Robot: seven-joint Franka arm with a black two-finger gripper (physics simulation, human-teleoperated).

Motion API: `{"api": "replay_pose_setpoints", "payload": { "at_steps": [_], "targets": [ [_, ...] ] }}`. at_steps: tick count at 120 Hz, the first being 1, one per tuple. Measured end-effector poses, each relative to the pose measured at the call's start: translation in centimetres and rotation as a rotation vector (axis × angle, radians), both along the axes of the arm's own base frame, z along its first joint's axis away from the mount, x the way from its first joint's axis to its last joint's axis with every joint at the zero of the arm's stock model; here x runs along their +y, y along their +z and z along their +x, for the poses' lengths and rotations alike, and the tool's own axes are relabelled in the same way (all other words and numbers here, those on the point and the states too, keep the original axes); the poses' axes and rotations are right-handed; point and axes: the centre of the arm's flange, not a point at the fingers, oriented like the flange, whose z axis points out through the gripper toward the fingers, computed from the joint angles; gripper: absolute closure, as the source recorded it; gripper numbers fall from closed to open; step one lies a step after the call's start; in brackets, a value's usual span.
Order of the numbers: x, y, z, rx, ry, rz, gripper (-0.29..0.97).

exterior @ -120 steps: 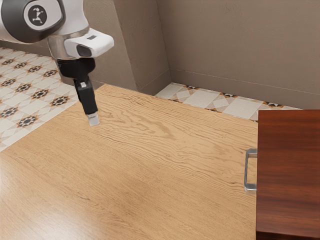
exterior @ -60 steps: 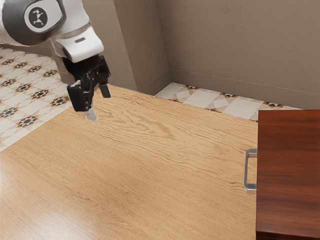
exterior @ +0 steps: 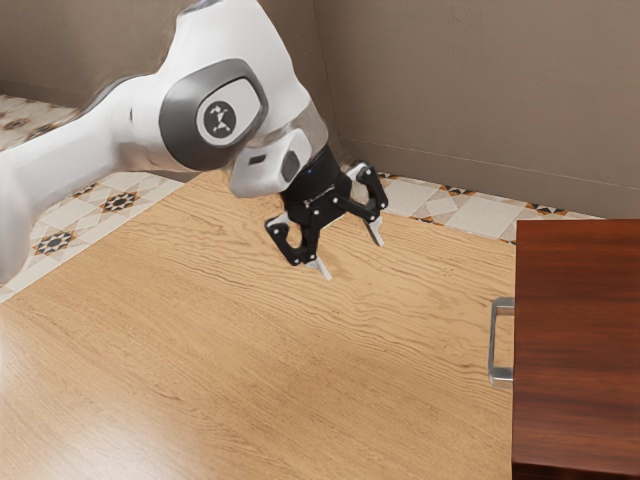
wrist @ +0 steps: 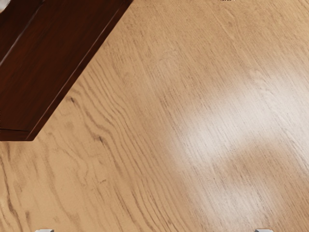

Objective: Pull the drawer handle with one arm to open the drawer

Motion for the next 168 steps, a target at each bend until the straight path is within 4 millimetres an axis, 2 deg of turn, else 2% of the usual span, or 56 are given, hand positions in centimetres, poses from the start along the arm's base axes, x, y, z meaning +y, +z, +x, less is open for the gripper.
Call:
{"api": "replay_pose_setpoints", "payload": {
  "at_steps": [16, 39, 52, 62, 76, 96, 112, 146, 168],
  "targets": [
    [-3.5, -1.2, -0.3, -0.100, -0.154, -0.041, 0.21],
    [-4.5, -1.7, 0.5, -0.232, -0.248, -0.108, 0.23],
    [-6.1, -2.1, 0.7, -0.286, -0.306, -0.128, 0.25],
    [-7.1, -2.6, 0.1, -0.306, -0.349, -0.132, 0.26],
    [-7.7, -3.3, -0.6, -0.322, -0.395, -0.131, 0.28],
    [-8.7, -3.6, -0.5, -0.353, -0.434, -0.158, 0.46],
    [-9.4, -4.0, -0.5, -0.369, -0.467, -0.162, 0.53],
    [-10.9, -4.2, -1.8, -0.386, -0.532, -0.161, 0.59],
    [-11.8, -5.6, -2.3, -0.367, -0.562, -0.169, 0.60]
  ]
}}
